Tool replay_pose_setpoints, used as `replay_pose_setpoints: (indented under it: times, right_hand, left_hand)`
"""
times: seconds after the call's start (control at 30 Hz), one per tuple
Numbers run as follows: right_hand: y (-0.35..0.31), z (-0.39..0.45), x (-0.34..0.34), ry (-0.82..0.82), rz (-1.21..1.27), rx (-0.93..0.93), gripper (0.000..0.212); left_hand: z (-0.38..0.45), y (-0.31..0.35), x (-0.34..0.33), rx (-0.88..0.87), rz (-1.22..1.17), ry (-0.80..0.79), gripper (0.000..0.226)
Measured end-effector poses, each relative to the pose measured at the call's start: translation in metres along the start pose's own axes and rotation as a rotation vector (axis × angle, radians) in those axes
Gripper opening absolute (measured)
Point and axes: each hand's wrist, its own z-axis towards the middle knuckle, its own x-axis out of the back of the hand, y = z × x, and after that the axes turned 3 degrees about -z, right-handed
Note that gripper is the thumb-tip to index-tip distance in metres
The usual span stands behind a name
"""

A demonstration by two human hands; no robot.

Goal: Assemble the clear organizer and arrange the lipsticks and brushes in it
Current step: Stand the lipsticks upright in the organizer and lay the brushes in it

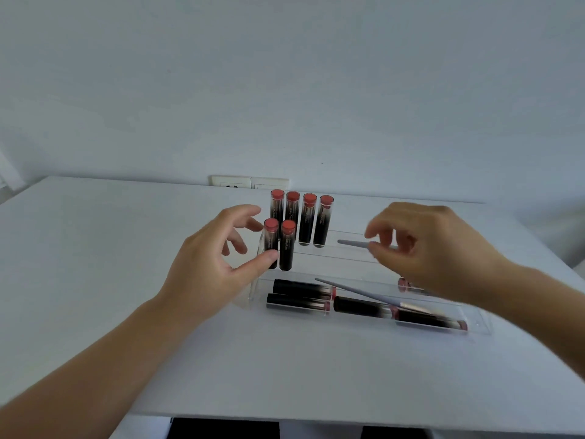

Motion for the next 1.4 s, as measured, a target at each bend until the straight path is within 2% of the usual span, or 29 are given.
replay_pose_setpoints:
  times: [0.07,0.17,0.27,0.4,0.47,0.6,0.73,0.97,1.13,1.23,1.3,1.4]
  right_hand:
    - [0.018,-0.002,0.018,-0.225,-0.054,0.022,0.009]
    - [0.037,-0.003,0.038,-0.495,-0.166,0.055,0.017]
    - [0.044,-0.004,0.046,-0.632,-0.256,0.092,0.026]
    - [0.046,-0.004,0.045,-0.701,-0.316,0.125,0.033]
    - [0.047,-0.004,0.042,-0.698,-0.327,0.147,0.03]
    - [0.043,-0.003,0.041,-0.674,-0.375,0.19,0.011]
    - [0.041,-0.004,0.045,-0.65,-0.422,0.203,0.006]
    - [0.038,-0.009,0.053,-0.576,-0.388,0.171,0.01]
    - [0.038,-0.01,0.059,-0.516,-0.297,0.08,0.016]
    - [0.035,-0.007,0.064,-0.369,-0.199,0.03,0.025]
    - [0.031,-0.007,0.066,-0.236,-0.107,-0.004,0.023]
    - [0.025,-0.007,0.066,-0.134,0.109,-0.164,0.021]
  left_hand:
    - [0.002,-0.002,-0.001,0.091,-0.061,-0.035,0.062]
    - [0.006,-0.008,-0.003,0.258,-0.203,-0.189,0.08]
    - [0.013,-0.014,-0.003,0.344,-0.346,-0.377,0.102]
    - [0.018,-0.016,-0.001,0.348,-0.485,-0.504,0.102]
    - [0.018,-0.016,-0.001,0.345,-0.487,-0.512,0.1]
    - [0.019,-0.015,-0.001,0.349,-0.455,-0.512,0.095]
    - [0.018,-0.013,0.0,0.369,-0.444,-0.495,0.094]
    - [0.017,-0.013,0.0,0.37,-0.434,-0.484,0.093]
    - [0.016,-0.013,-0.001,0.361,-0.439,-0.483,0.095]
    - [0.016,-0.014,-0.001,0.362,-0.438,-0.472,0.093]
    - [0.015,-0.015,-0.001,0.365,-0.437,-0.467,0.091]
    - [0.016,-0.015,-0.001,0.37,-0.419,-0.471,0.092]
